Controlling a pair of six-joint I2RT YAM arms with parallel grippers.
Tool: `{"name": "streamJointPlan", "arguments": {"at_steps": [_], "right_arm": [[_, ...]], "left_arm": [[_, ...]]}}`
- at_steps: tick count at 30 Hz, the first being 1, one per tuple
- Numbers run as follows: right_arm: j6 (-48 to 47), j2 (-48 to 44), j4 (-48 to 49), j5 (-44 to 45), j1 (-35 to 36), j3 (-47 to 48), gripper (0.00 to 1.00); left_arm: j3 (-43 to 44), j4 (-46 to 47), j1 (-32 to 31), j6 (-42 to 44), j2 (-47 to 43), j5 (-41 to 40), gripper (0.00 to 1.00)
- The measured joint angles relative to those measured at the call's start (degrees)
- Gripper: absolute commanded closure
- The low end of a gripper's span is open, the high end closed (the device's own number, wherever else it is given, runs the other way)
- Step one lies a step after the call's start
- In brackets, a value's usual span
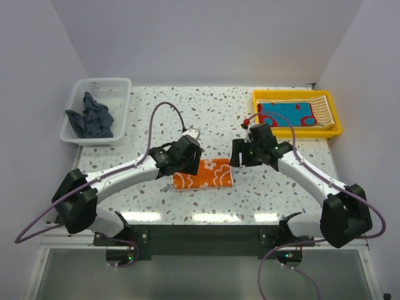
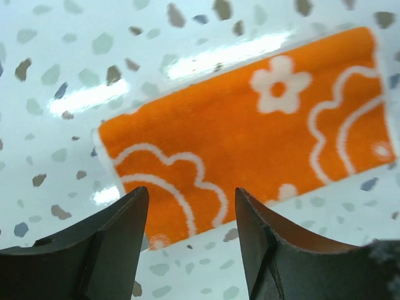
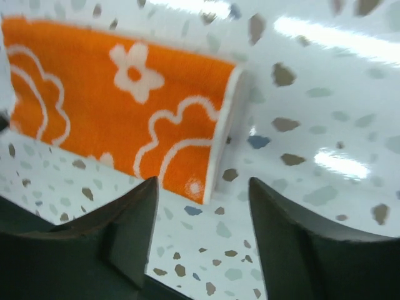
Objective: Fold and stack the towels
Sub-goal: Neatly place the folded towel into the bin
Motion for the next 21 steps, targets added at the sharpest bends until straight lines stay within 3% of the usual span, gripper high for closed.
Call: {"name": "streamJointPlan", "arguments": {"at_steps": [6, 9, 14, 21], "right_arm": [[-0.81, -2.91, -2.75, 3.37, -14.05, 0.31, 0.04], [-0.24, -2.91, -4.15, 4.52, -19.74, -2.03, 0.01], [1.27, -3.02, -4.61, 3.91, -22.27, -6.38, 0.02], [2.21, -3.02, -4.13, 2.43, -23.26, -7.54, 0.02]], "left_arm": [[9.62, -1.25, -10.05, 3.19, 6.19, -2.1, 0.25], [15.69, -1.84, -14.88, 4.85, 13.6, -3.17, 0.27], [26.4, -4.52, -21.49, 8.33, 26.32, -6.27, 0.39], [34.03, -5.81, -24.17, 11.8, 34.25, -8.24, 0.43]]}}
